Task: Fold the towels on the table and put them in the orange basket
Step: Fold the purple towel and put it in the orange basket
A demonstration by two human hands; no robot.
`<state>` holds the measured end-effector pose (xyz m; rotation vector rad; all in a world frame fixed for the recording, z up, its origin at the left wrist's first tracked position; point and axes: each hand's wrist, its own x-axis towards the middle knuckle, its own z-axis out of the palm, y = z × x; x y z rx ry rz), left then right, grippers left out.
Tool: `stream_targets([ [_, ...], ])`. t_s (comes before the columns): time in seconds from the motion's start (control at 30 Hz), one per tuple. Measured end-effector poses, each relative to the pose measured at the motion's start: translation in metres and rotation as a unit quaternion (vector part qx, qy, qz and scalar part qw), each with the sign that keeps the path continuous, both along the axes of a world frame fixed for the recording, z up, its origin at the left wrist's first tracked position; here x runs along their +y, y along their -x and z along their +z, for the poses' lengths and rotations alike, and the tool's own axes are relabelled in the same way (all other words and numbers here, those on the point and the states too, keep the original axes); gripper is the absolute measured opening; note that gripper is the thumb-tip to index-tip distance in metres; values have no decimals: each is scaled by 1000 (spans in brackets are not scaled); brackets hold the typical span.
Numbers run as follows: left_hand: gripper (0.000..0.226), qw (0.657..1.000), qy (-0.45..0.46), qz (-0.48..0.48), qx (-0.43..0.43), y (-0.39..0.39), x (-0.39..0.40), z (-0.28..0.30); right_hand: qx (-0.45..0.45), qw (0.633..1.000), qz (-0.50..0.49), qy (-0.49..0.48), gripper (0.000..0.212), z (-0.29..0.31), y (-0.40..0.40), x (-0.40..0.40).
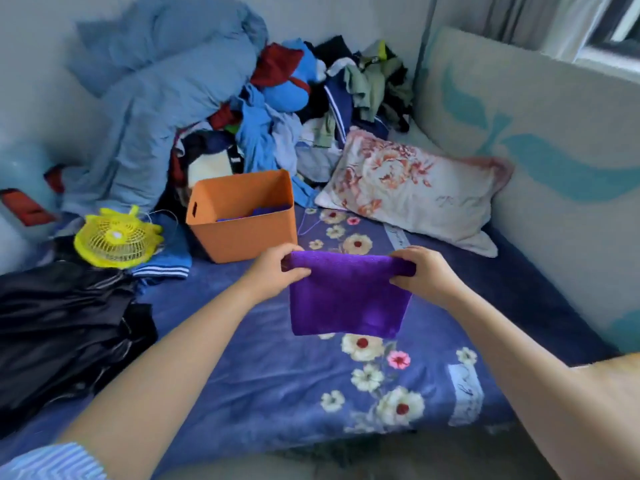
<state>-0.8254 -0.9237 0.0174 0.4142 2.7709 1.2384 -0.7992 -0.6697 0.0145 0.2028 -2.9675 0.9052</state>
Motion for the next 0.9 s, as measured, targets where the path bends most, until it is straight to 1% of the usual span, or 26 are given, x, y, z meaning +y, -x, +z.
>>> stream_targets([
  [0.13,26,996,-34,88,4,16,-57,-2,-1,999,39,12,48,3,50,-58],
  [0.2,27,991,-45,128,7,31,-76,-5,-11,999,38,25,51,2,75,-80],
  [0.33,26,976,-88,199,-1,76,-108,-13,-25,997,61,37,41,-4,135,-119],
  [0.4,25,970,-110,217,-6,99,-118,-16,-43,996,66,46,37,-7,163,-132],
  [0.53,27,960,-110,258,-22,175,-150,-20,-56,991,102,60,41,-14,250,-168],
  [0.67,26,949,-122,292,-14,239,-176,-25,-31,991,102,87,40,-20,316,-199],
  [0.9,28,941,-100,324,8,347,-226,-49,10,989,81,121,39,-42,425,-258],
])
